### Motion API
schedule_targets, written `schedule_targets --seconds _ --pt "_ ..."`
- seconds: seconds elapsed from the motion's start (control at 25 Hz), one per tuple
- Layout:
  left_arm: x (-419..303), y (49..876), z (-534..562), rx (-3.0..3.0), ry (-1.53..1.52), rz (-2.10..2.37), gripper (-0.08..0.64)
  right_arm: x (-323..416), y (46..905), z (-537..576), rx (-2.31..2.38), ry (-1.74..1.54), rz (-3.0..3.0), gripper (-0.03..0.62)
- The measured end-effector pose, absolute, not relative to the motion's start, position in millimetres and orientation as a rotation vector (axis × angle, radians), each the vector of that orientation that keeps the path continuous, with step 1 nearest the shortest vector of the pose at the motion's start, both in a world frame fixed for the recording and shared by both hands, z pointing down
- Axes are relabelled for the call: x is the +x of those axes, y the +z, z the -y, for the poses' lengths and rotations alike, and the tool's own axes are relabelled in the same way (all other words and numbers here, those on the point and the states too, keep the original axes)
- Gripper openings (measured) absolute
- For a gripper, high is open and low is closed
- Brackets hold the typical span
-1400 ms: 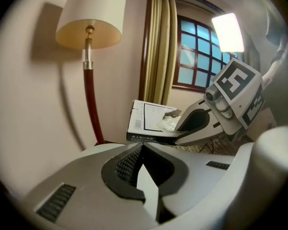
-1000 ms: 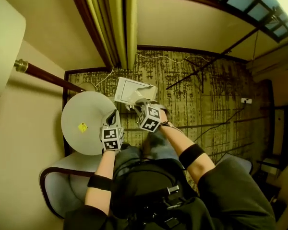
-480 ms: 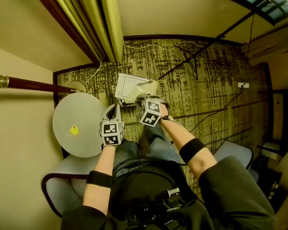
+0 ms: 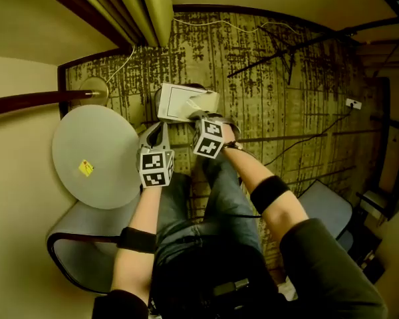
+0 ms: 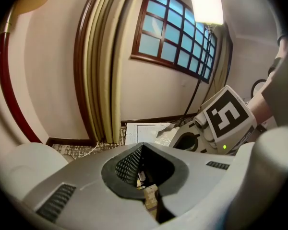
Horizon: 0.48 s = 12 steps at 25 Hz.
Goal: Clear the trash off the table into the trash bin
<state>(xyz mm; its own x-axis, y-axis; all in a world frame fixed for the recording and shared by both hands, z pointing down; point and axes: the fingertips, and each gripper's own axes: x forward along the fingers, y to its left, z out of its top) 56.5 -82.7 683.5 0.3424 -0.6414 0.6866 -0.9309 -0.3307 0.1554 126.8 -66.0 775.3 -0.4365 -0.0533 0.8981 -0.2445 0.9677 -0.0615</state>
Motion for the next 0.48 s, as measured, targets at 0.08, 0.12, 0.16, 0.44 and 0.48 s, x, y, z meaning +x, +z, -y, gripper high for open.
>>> schedule_targets --seconds 0.08,0.12,0.16,0.44,0.48 --pt "63 713 89 2.048 0.709 1.351 0.007 127 811 64 0.172 0.247 2.004 0.046" --pt "65 729 92 2.036 0.711 1.346 0.007 127 828 64 0.154 0.255 2.000 0.046" --pt "67 747 95 2.024 0.717 1.349 0.007 128 844 65 0.137 0.260 1.997 0.044" --pt "75 860 104 1.948 0.747 1.335 0.007 132 951 70 0.036 0.278 1.970 0.043" --pt "76 873 105 1.937 0.749 1.332 0.007 133 964 70 0.028 0.282 1.965 0.043"
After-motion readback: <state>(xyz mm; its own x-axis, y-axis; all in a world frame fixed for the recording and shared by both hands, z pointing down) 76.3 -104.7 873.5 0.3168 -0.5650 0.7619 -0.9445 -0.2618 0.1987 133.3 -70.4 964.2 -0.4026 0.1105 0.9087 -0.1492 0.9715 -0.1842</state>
